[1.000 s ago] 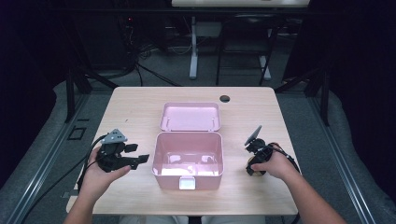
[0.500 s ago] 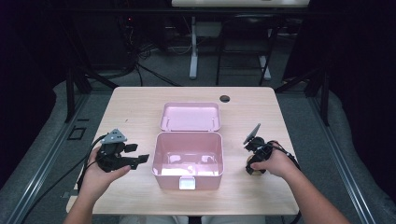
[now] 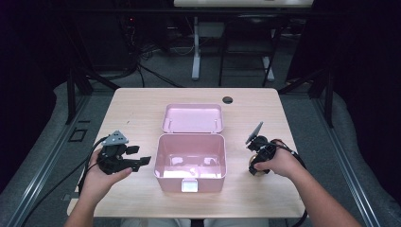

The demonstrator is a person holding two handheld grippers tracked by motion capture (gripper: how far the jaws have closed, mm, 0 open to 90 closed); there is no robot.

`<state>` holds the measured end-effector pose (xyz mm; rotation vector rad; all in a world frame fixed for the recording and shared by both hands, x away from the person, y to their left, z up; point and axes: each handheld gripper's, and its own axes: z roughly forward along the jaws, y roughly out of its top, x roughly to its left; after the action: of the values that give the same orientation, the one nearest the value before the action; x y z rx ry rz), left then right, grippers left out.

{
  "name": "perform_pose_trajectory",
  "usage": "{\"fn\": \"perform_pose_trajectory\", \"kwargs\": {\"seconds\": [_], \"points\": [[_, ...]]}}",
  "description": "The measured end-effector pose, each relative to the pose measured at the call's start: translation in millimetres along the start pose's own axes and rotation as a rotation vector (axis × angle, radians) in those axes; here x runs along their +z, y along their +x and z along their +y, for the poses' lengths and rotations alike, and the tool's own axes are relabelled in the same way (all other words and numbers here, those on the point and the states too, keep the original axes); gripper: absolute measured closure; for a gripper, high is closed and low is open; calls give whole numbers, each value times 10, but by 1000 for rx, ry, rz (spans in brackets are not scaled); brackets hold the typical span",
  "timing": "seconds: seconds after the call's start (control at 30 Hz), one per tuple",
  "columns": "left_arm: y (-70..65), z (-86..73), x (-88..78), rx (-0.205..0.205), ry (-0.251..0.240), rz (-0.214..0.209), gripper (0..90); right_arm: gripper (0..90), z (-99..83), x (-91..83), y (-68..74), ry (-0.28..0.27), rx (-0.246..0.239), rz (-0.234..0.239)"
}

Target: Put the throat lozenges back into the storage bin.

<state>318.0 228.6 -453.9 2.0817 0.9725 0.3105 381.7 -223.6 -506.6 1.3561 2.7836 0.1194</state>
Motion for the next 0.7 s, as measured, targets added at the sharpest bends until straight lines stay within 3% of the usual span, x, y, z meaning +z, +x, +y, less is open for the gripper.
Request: {"fn": "perform_pose_trajectory", "kwargs": {"seconds": [0.7], "points": [[7,-3,-3,-2,-1,0,354,198,56,-369,97,-4,-72,9]]}}
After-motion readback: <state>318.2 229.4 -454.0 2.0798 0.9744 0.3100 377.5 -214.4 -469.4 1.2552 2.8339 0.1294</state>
